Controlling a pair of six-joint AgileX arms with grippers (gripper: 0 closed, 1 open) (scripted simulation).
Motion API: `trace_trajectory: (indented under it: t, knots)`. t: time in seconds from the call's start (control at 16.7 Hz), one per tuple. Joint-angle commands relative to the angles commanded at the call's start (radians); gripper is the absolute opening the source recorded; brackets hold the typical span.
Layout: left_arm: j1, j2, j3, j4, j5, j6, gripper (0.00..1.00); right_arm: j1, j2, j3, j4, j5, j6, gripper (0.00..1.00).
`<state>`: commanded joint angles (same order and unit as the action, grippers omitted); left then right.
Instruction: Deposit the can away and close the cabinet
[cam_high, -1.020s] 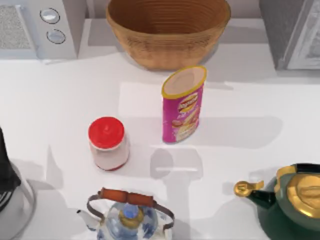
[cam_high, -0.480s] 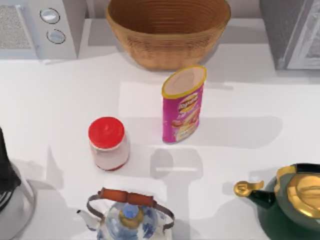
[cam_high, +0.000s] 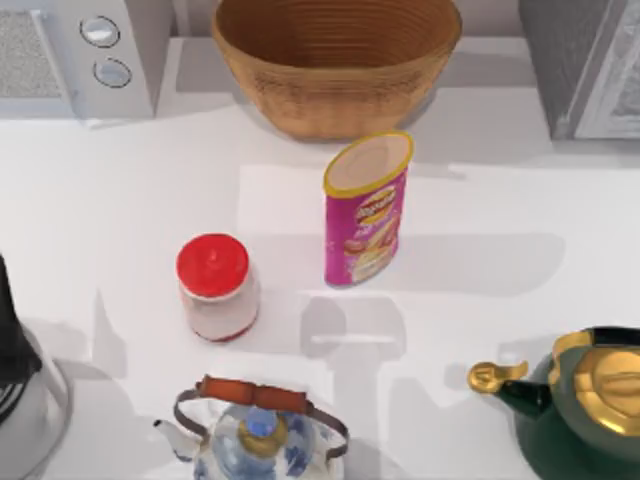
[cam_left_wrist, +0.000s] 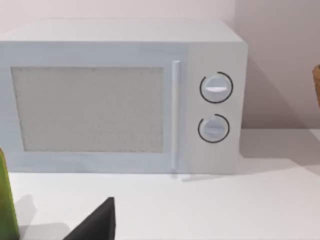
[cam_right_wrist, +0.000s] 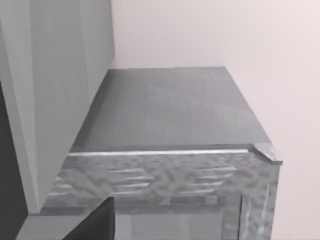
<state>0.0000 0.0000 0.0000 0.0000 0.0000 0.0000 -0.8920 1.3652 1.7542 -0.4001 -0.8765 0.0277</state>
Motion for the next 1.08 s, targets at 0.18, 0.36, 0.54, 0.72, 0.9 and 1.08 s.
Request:
trace_trajectory:
  t: [0.18,0.36,0.54,0.72,0.9,1.08]
  knots:
    - [0.0,0.0,0.0,0.0,0.0,0.0,1.0,0.2,0.016,0.009,-0.021,0.207,-0.007,1.0]
    - [0.0,0.0,0.0,0.0,0.0,0.0,1.0,0.444,0.012,0.009,-0.034,0.461,-0.014,1.0]
    - [0.0,0.0,0.0,0.0,0.0,0.0,1.0,0.751,-0.001,0.009,-0.042,0.757,-0.017,1.0]
    - [0.0,0.0,0.0,0.0,0.0,0.0,1.0,1.035,-0.025,0.003,-0.042,1.033,-0.017,1.0]
    - [0.0,0.0,0.0,0.0,0.0,0.0,1.0,1.226,-0.055,-0.013,-0.039,1.223,-0.015,1.0]
    - [0.0,0.0,0.0,0.0,0.0,0.0,1.0,1.322,-0.071,-0.026,-0.039,1.319,-0.013,1.0]
